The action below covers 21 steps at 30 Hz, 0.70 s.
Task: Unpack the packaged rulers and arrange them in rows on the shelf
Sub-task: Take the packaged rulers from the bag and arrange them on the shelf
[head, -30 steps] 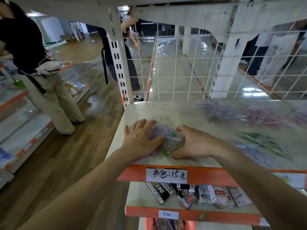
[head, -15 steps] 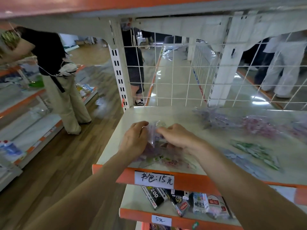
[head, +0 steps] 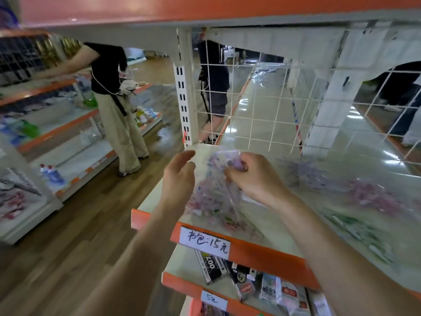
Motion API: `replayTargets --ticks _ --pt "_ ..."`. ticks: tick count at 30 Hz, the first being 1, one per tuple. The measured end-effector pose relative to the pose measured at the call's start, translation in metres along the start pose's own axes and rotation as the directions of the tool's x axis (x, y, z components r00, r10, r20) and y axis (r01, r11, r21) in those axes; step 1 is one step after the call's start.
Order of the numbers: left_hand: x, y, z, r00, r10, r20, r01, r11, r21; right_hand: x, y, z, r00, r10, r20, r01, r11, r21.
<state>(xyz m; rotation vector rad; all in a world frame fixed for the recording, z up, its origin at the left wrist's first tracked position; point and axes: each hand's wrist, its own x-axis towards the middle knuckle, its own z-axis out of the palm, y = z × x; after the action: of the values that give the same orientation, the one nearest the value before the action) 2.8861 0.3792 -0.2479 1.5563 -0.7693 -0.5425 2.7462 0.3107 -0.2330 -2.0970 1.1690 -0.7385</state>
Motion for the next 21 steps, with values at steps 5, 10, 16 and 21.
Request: replayTargets --ticks 5,10,16,21 --pt "-0.026 0.004 0.003 0.978 -0.198 -0.064 0.18 0.959 -0.218 -0.03 0.008 0.01 0.992 -0.121 0.027 0.124 0.963 -0.241" --pt "-0.045 0.002 0.006 0.956 -0.284 0.071 0.286 0.856 -0.43 -0.035 0.019 -0.001 0.988 0.098 -0.119 -0.027 0.873 0.487" --pt "-0.078 0.015 0.052 0.736 -0.245 0.631 0.598 0.672 -0.437 -0.057 0.004 -0.008 0.981 0.187 0.044 -0.167 0.719 0.675" --pt "-0.086 0.014 0.065 0.655 -0.157 0.739 0.65 0.616 -0.445 -0.063 0.029 -0.027 0.977 0.12 -0.177 -0.057 0.944 0.325"
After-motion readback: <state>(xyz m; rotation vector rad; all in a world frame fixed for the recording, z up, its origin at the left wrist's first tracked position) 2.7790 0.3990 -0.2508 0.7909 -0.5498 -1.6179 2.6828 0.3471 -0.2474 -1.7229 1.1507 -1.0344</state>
